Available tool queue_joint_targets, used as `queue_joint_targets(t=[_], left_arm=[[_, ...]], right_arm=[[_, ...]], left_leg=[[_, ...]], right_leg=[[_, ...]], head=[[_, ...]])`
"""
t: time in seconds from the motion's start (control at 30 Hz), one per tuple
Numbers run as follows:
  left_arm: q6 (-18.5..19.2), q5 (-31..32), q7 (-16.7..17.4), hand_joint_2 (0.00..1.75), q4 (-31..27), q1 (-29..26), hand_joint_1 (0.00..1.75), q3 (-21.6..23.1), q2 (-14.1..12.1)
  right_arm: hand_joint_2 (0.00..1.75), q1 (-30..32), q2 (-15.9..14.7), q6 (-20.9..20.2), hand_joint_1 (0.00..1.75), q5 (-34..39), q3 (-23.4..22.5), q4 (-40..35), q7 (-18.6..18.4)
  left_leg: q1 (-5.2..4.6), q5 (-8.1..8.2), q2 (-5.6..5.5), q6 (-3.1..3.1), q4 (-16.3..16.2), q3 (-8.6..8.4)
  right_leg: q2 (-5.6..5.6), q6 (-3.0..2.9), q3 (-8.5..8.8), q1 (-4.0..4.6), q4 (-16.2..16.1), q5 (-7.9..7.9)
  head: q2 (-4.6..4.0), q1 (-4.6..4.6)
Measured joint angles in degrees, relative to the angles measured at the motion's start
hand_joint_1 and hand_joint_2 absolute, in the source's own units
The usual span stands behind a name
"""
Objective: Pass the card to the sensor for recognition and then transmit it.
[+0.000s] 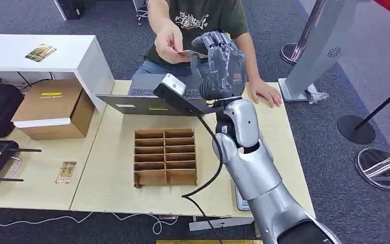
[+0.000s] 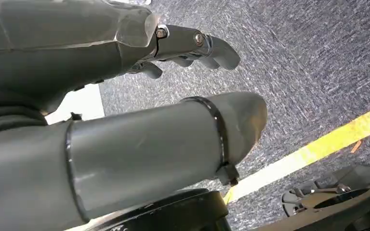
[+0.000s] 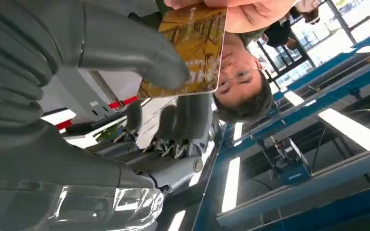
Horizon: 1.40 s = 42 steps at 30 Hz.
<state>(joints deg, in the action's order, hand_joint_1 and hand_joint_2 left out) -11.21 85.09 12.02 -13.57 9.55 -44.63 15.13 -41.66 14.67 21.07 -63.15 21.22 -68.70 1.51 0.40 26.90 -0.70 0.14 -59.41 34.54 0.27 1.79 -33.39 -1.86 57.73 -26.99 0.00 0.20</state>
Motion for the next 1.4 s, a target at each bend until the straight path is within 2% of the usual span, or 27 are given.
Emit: queue_joint_targets(t=[0.9,1.0,1.07,1.17,1.27,1.4], left_arm=[[-0.2,-1.1,-0.2,0.0,0.0,-0.1,0.0,1.1,-0.2],[-0.2,-1.8,0.0,0.0,0.0,-0.2,0.0,1.2,-0.2],[-0.2,-2.2,0.6,0.0,0.0,-0.2,0.0,1.2,-0.2],[-0.2,-2.7,1.3,0.0,0.0,-0.2,0.0,1.2,-0.2],[-0.2,-3.0,1.6,0.0,0.0,-0.2,0.0,1.2,-0.2],[-0.5,-3.1,1.6,0.0,0.0,-0.3,0.0,1.2,-0.3]], right_arm=[[1.75,0.2,0.0,-0.1,1.75,1.6,-0.3,-0.2,-0.9],[1.75,0.2,0.0,-3.3,1.75,7.2,-1.2,-0.2,-1.4],[1.75,0.4,0.0,-8.3,1.75,16.3,-2.4,-0.2,-1.3],[1.75,0.6,0.0,-13.4,1.75,27.6,-5.3,-0.1,-1.4],[1.75,0.6,-0.1,-14.5,1.75,33.0,-8.5,0.3,-1.8],[1.75,0.6,-0.6,-14.8,1.75,35.2,-11.6,1.0,-2.3]], left_leg=[[0.0,0.0,0.01,0.0,0.0,0.0],[0.0,0.0,0.01,0.0,0.0,0.0],[0.0,0.0,0.0,0.0,0.0,0.0],[0.0,0.0,-0.04,0.0,0.0,0.01],[0.0,0.0,-0.02,0.0,0.0,0.0],[0.0,0.0,-0.02,0.0,0.0,0.01]], right_leg=[[0.01,0.0,-0.01,0.0,0.0,0.0],[0.01,0.0,-0.01,0.0,0.0,0.0],[0.0,0.0,-0.01,0.0,0.0,0.0],[-0.03,0.0,-0.01,0.0,0.0,0.0],[-0.02,0.0,-0.01,0.0,0.0,0.0],[-0.01,0.0,-0.01,0.0,0.0,0.0]], head=[[0.0,0.0],[0.0,0.02],[0.0,0.0],[0.0,0.0],[0.0,0.0],[0.0,0.0]])
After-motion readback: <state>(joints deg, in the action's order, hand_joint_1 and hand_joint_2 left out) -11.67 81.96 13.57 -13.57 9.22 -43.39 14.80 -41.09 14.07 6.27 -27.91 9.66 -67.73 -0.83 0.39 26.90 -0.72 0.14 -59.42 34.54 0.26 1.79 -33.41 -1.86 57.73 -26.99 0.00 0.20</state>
